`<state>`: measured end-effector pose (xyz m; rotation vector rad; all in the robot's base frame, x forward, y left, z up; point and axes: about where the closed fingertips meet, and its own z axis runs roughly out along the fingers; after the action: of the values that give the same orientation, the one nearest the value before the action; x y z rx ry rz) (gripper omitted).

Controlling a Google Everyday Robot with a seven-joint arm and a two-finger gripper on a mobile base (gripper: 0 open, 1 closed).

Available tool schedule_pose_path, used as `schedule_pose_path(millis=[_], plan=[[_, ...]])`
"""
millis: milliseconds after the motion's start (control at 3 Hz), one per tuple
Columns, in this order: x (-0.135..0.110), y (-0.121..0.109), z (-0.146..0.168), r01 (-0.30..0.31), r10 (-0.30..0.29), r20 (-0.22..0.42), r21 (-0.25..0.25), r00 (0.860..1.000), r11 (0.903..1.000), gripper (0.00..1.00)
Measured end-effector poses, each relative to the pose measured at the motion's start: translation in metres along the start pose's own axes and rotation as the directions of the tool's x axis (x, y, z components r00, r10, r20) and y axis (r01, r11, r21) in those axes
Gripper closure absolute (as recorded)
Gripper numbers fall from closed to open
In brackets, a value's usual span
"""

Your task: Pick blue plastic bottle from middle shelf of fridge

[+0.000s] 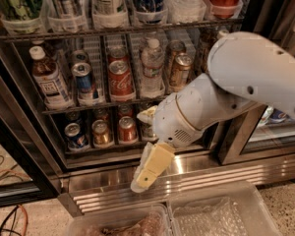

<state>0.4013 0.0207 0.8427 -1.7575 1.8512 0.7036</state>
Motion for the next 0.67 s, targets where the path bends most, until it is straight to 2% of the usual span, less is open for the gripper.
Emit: schedule_pose_path(millis=[333, 667], plan=[[-0.021, -0.013, 0.034, 0.045, -0.047, 0.043, 0.040, 0.998, 0.9982, 0.00], [-0.047, -0.019, 0.060, 0.063, -0.073, 0.075, 0.132, 0.994, 0.9893, 0.00]])
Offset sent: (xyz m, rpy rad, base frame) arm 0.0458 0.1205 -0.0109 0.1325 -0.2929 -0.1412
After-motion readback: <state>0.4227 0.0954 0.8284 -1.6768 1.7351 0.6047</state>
